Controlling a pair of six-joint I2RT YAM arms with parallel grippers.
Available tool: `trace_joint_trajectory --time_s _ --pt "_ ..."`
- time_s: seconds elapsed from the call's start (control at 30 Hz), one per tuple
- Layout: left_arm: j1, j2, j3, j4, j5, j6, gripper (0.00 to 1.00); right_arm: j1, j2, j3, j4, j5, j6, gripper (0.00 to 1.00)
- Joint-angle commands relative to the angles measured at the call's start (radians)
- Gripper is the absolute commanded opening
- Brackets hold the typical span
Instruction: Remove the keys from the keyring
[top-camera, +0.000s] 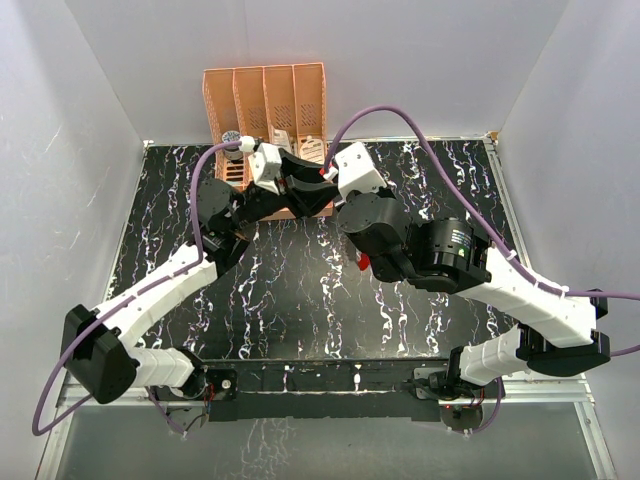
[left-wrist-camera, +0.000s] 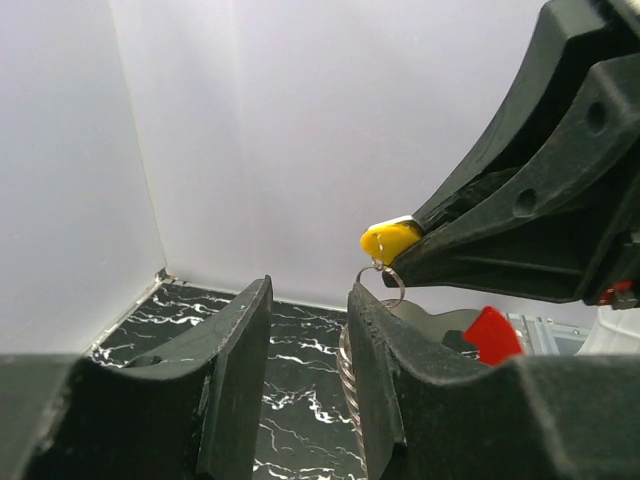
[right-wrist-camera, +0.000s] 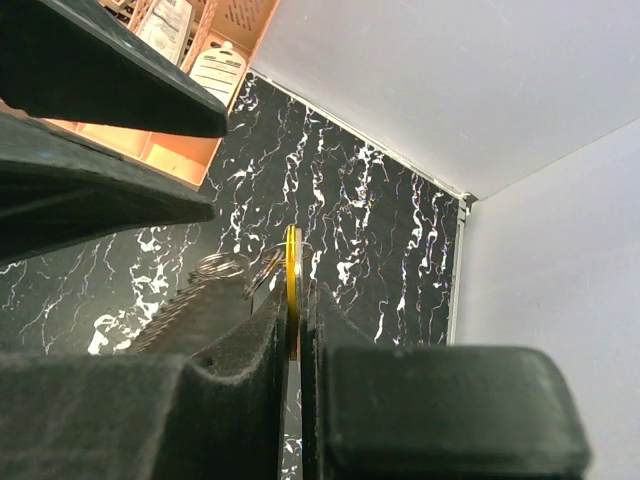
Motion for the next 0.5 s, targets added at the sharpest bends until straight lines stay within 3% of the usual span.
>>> trace_joint_trajectory --time_s 0.0,0.47 --pt "0.002 0.022 0.031 0.075 0.041 -0.011 0.36 0.006 -0.032 0.001 0.071 0.006 -0.011 0.0" --pt "0.001 0.043 0.015 0.148 0.068 -0.056 0.37 0.006 -0.044 -0.012 0.082 -0.002 -0.011 0.0"
